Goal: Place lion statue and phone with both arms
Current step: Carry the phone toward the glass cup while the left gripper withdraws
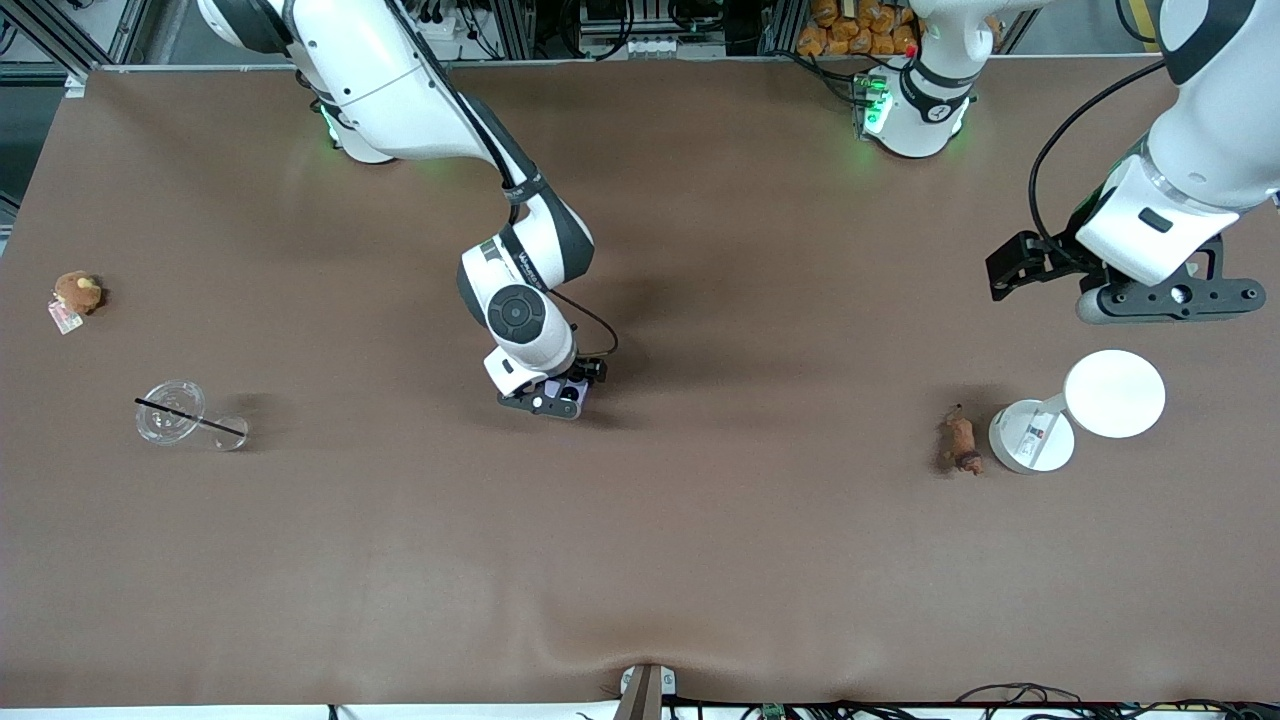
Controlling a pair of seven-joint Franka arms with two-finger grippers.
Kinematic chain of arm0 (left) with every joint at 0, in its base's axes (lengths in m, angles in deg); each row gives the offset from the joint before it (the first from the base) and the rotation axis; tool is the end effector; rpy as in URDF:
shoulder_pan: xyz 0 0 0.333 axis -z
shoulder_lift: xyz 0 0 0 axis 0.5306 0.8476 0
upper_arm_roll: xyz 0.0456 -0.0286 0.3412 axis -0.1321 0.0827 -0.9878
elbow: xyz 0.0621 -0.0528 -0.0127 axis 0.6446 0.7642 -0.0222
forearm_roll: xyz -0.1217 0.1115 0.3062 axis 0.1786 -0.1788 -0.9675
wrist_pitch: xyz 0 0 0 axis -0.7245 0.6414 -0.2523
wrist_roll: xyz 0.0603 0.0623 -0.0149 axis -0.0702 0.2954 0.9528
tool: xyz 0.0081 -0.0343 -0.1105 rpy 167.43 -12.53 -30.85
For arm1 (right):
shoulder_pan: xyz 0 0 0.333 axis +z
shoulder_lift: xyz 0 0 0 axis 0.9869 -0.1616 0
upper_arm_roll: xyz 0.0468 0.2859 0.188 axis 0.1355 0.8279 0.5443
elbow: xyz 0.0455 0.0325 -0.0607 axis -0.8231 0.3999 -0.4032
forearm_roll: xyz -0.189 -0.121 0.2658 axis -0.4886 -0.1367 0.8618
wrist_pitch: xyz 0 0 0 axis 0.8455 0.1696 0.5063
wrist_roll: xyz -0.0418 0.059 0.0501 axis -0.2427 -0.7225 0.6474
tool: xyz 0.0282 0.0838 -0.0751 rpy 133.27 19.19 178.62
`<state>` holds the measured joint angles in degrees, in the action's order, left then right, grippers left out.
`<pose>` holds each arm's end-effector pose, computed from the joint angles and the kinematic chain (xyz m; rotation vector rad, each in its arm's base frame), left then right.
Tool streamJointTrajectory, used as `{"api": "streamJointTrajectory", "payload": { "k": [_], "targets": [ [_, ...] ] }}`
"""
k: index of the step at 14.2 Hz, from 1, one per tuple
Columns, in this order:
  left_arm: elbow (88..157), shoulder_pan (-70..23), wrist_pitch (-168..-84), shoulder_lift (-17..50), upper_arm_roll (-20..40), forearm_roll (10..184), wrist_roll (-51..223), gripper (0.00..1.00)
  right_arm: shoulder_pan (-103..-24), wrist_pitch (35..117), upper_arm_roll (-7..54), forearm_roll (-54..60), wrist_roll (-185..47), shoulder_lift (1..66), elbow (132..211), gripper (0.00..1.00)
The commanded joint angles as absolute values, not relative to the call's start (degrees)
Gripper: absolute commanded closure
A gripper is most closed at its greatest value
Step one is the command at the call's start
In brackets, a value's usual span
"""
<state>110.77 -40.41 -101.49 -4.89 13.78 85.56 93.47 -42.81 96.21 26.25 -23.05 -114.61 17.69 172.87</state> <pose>0.5232 -0.1125 0.6341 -3.1249 -0.0114 -0.0409 0.5234 0.3807 0.2258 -3.0790 0.3390 0.1695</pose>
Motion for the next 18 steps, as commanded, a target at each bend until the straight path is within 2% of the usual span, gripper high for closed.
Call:
{"api": "streamJointTrajectory", "payload": {
  "k": [1, 3, 4, 6, 8, 12, 15, 18],
  "targets": [
    [111.1, -42.0, -100.5, -8.1, 13.8, 86.6, 91.1, 0.00, -45.5, 91.5, 25.1, -22.5, -114.9, 26.8, 176.5, 0.87],
    [110.6, -42.7, -99.9, -8.7, 13.7, 87.3, 89.7, 0.00, -50.2, 85.0, 24.9, -22.7, -114.1, 31.1, 176.7, 0.87],
    [109.8, -41.3, -98.4, -8.9, 11.5, 87.3, 88.2, 0.00, -52.5, 83.2, 24.9, -22.8, -112.3, 32.2, 176.9, 0.87],
    [110.0, -33.8, -96.9, -9.4, 2.8, 87.3, 87.8, 0.00, -58.3, 79.8, 24.5, -22.9, -102.5, 34.5, 180.1, 0.87],
    [110.1, -30.6, -95.7, -9.6, -1.2, 87.3, 87.9, 0.00, -64.8, 80.3, 24.4, -22.9, -90.8, 36.7, 184.7, 0.87],
    [112.2, -31.2, -94.9, -11.9, -1.0, 87.4, 88.1, 0.00, -76.1, 79.9, 24.4, -24.3, -75.6, 36.5, 188.9, 0.86],
    [113.3, -33.3, -95.3, -12.7, -1.0, 87.6, 88.0, 0.00, -80.9, 83.5, 24.4, -29.3, -71.8, 35.1, 192.6, 0.86],
    [113.5, -35.6, -95.8, -12.5, -1.1, 89.7, 88.0, 0.00, -81.1, 89.0, 24.4, -29.7, -71.7, 34.8, 195.9, 0.85]
  ]
}}
